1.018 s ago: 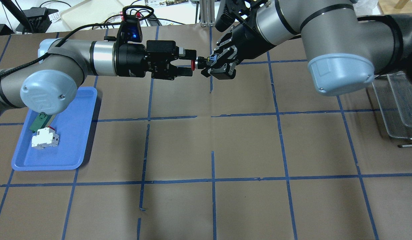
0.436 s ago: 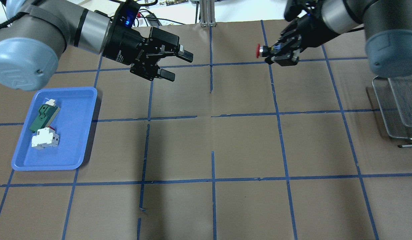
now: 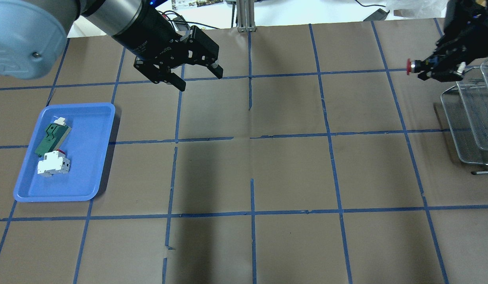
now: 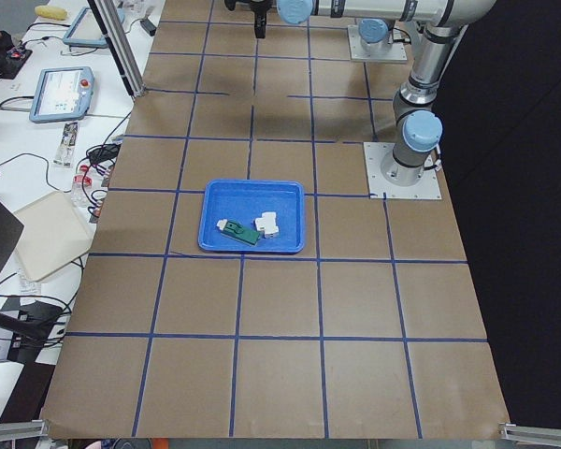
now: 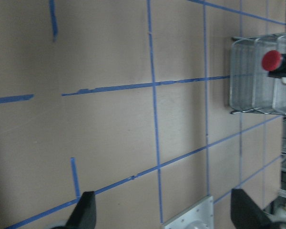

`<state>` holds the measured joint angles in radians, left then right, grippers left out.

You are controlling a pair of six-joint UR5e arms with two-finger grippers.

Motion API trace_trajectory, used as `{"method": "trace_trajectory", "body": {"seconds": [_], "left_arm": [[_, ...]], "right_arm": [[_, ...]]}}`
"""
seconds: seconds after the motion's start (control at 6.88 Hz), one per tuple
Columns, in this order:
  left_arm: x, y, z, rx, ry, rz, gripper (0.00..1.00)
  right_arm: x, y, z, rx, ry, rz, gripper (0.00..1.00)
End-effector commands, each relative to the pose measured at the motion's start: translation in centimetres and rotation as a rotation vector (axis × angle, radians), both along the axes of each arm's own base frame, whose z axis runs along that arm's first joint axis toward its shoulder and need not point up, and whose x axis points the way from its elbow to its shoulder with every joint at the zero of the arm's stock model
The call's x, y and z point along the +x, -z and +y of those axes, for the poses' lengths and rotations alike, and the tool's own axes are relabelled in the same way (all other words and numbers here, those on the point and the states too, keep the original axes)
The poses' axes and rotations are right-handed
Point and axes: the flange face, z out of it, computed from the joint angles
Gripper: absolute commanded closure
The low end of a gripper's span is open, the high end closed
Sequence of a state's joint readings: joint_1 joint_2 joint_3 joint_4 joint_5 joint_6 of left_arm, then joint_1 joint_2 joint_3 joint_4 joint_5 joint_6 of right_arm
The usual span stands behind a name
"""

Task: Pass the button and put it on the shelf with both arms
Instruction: 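Open the left gripper and pull back while right gripper carries button toward basket, then lower the red button into the wire mesh basket and open the right gripper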

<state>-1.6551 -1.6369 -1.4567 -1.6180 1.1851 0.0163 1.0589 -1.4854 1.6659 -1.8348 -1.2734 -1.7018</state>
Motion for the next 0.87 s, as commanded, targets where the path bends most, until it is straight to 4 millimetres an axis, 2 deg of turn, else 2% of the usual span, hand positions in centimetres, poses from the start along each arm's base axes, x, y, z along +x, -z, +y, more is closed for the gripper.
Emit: {"method": "trace_trajectory", "body": {"seconds": [0.0, 0.15, 0.29, 0.44, 0.58, 0.73], "left_arm": [[1.1, -2.1, 1.1, -0.017, 0.015, -0.247, 0.00], [1.6, -2.2, 1.3, -0.006, 0.010, -0.251, 0.00], [2.1, -1.7, 1.7, 0.018, 0.007, -0.255, 0.00], [3.1, -1.6, 2.3, 0.046, 0.011, -0.329, 0.00], [4.3, -2.7, 2.1, 0.022, -0.005, -0.379, 0.00], [5.0, -2.3, 1.9, 0.033, -0.017, -0.380, 0.00]], "right_arm": [[-12.0, -1.0, 1.6, -0.014, 0.055, 0.104, 0.99], [-18.0, 0.7, 1.5, -0.011, 0.036, 0.110, 0.99], [-22.7, 2.3, 1.7, 0.011, 0.075, 0.092, 0.99], [-23.6, 3.0, 1.5, 0.021, 0.080, 0.091, 0.95], [-24.1, 4.3, 1.2, 0.035, 0.080, 0.079, 0.58], [-24.4, 5.3, 1.0, 0.049, 0.081, 0.066, 0.29]]}}
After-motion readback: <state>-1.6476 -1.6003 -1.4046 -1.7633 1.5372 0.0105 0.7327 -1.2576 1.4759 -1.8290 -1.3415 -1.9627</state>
